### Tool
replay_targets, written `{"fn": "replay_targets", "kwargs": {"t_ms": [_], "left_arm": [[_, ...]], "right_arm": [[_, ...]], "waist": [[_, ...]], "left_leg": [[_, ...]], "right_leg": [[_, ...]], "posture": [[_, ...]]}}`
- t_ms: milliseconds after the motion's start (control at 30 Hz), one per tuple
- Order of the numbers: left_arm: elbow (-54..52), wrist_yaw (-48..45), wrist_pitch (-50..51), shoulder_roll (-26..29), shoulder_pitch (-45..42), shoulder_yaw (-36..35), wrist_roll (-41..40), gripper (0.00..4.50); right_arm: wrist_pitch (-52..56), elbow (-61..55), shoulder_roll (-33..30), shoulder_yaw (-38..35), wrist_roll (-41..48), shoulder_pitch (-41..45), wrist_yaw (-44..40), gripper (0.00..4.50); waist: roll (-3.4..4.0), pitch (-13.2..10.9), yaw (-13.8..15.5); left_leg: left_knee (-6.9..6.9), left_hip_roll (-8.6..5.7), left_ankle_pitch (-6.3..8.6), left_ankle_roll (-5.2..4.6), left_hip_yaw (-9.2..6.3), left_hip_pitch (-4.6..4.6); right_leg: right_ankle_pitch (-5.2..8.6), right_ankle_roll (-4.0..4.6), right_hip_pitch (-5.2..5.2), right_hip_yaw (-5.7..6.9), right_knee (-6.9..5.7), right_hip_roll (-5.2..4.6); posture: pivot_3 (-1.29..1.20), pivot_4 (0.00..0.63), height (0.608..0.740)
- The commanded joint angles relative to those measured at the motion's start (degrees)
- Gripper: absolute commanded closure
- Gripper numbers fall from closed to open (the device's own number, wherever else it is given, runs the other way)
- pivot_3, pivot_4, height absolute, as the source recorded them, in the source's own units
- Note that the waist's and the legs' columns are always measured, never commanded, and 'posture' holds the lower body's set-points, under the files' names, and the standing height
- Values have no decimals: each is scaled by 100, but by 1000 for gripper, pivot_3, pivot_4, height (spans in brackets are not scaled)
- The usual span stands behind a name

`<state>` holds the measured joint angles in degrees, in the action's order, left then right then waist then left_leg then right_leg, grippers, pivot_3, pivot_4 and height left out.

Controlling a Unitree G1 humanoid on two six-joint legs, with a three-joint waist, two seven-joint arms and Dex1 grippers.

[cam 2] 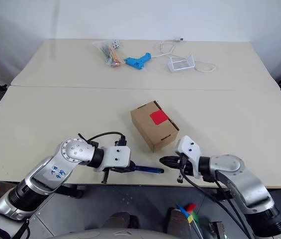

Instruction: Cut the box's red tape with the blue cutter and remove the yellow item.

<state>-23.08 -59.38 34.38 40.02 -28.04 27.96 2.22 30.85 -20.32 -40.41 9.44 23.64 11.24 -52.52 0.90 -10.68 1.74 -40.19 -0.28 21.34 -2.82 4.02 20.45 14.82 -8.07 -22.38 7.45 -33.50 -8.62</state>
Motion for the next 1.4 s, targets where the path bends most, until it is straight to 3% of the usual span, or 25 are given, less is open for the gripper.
{"fn": "replay_targets", "kwargs": {"t_ms": [33,800,1233,1400], "left_arm": [[163,163,225,-30,140,363,343,4116],[1,189,385,-133,187,439,463,4116],[-36,168,387,-104,258,489,474,4116],[-39,176,386,-139,259,511,505,4116]], "right_arm": [[-184,17,94,264,-137,126,-180,4500],[-46,196,816,900,-551,198,43,4500],[-147,-169,59,363,-325,-166,-487,4500],[-217,35,209,488,-421,-109,-416,4500]], "waist": [[0,0,3],[6,9,-1],[6,10,7],[4,12,4]], "left_leg": [[0,0,0,0,0,0],[0,0,0,1,-5,-3],[0,-2,1,0,-11,-1],[0,-2,1,0,-11,-2]], "right_leg": [[0,0,0,0,0,0],[0,0,3,0,-2,0],[0,0,4,0,0,0],[0,0,6,0,1,0]], "posture": [[0,150,740],[0,150,740],[0,150,740],[0,150,740]]}}
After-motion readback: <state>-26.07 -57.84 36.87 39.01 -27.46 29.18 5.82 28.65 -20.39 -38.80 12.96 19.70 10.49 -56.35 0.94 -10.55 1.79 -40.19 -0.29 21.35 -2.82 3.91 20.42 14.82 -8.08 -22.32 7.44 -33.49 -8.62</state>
